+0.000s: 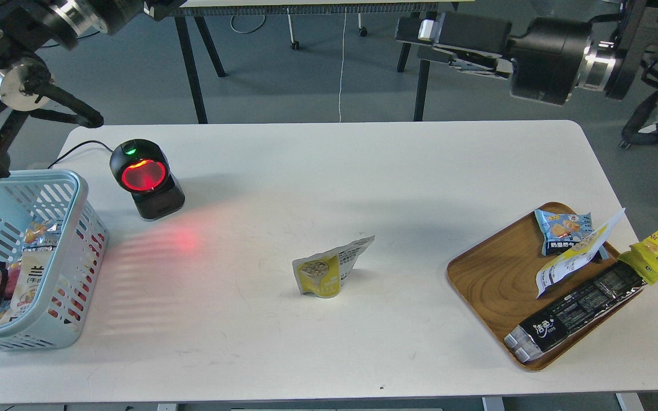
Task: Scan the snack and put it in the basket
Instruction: 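Reach the left gripper over and grasp the yellow pouch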
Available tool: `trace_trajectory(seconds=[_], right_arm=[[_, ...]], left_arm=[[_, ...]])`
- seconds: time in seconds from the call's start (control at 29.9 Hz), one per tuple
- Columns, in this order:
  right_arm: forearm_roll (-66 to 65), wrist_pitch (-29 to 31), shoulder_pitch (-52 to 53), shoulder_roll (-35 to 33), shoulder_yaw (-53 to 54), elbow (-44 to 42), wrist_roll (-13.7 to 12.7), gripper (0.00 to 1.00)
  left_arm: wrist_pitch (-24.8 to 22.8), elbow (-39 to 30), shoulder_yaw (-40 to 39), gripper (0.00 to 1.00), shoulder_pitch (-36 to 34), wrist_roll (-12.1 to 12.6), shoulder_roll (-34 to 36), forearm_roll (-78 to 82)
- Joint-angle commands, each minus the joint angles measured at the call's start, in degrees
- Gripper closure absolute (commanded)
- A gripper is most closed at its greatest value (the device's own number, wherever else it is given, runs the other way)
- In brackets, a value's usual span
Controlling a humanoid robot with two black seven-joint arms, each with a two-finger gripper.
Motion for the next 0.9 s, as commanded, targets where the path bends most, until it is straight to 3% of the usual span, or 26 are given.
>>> trace_trajectory(seconds=[0.0,0.17,0.33,0.47,0.63,0.77,0.87], right_arm=[[9.9,0.3,-3.7,0.1,3.2,-4.9,0.0,0.01],[29.6,2.7,-8.9,-0.1,5.0,-9.2,0.0,0.01],[40.8,4.9,-13.3,0.5,5.2,-18.3,0.0,0.01],[49.4,9.1,-17.2,2.1,6.9,-23.9,0.0,0.01],[57.5,9.8,-22.9,5.3,10.7,-27.3,0.0,0.01],[58.6,9.8,-27.3,12.3,15.8,-32.9,0.0,0.01],[58.6,9.6,-29.4,15.1,18.8,-35.6,-4.2,0.01]], left_arm=[[-1.4,-4.6,0.0,0.07,-2.1,0.1,1.9,9.7],[-2.4,-14.1,0.1,0.1,-2.7,0.0,3.5,23.1],[-2.6,-26.0,2.9,0.12,-2.2,-0.1,4.2,40.8],[-2.6,-30.4,7.0,0.12,-2.0,0.1,3.1,49.8],[-2.5,-36.8,15.3,0.15,-1.9,0.9,0.4,62.5],[-2.4,-39.1,21.8,0.15,-1.7,0.6,-1.5,77.1],[-2.4,-39.8,25.3,0.15,-0.9,0.7,-1.9,84.0]])
